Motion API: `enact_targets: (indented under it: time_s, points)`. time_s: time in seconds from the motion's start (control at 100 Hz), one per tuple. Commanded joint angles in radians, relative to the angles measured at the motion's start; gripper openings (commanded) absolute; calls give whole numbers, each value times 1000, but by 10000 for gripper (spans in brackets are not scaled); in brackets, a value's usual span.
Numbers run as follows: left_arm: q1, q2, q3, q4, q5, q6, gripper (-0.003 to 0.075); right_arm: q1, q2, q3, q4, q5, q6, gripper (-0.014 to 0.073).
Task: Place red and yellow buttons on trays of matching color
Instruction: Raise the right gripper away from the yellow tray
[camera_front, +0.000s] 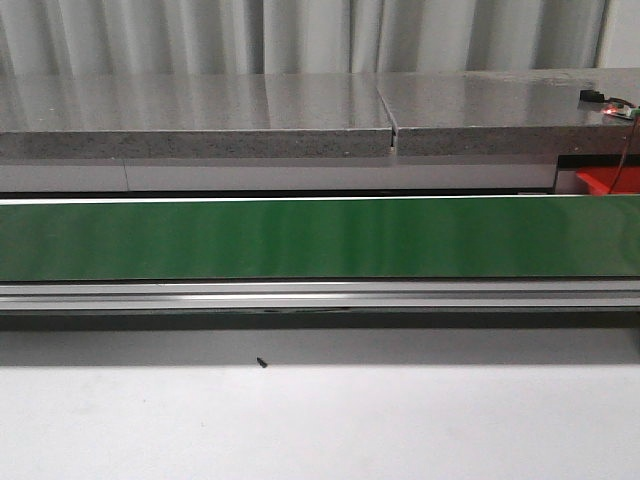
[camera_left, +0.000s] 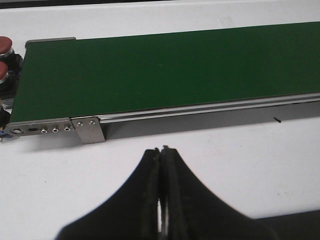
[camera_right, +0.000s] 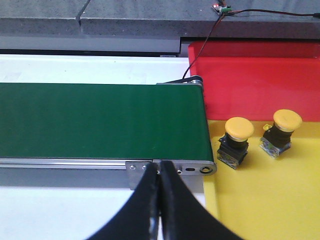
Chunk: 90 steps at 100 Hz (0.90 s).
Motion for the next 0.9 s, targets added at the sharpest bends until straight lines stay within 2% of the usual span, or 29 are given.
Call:
enact_targets:
  time_s: [0.0,0.09,0.16,0.28,0.33,0.6,0.67,0.8,0.89]
  points:
    - [-9,8,-26,-8,-58,1,-19,-1,6,-24,-3,-77,4,-67]
    - [-9,8,-24,9,-45,1,-19,-1,6,-24,-3,-77,4,-67]
    - [-9,8,-24,79,-43,-19,-19,-1,6,-24,-3,-78,4,-67]
    - [-9,8,-24,205,-69,-193,-19,-1,6,-24,-3,-78,4,-67]
    - [-9,8,-24,211,-78,-239,-19,-1,6,-24,-3,-78,4,-67]
    - [40,48,-24,193,-167,-254,-9,-1,6,-24,-3,-78,4,-67]
    - [62,74,-24,193,-194,-254,50,-1,6,-24,-3,-79,4,-67]
    - [98,121,-24,175,-238,-254,238,-1,6,-24,-3,-79,4,-67]
    - [127,166,-24,131,-258,-254,293,-1,6,-24,-3,-79,4,-67]
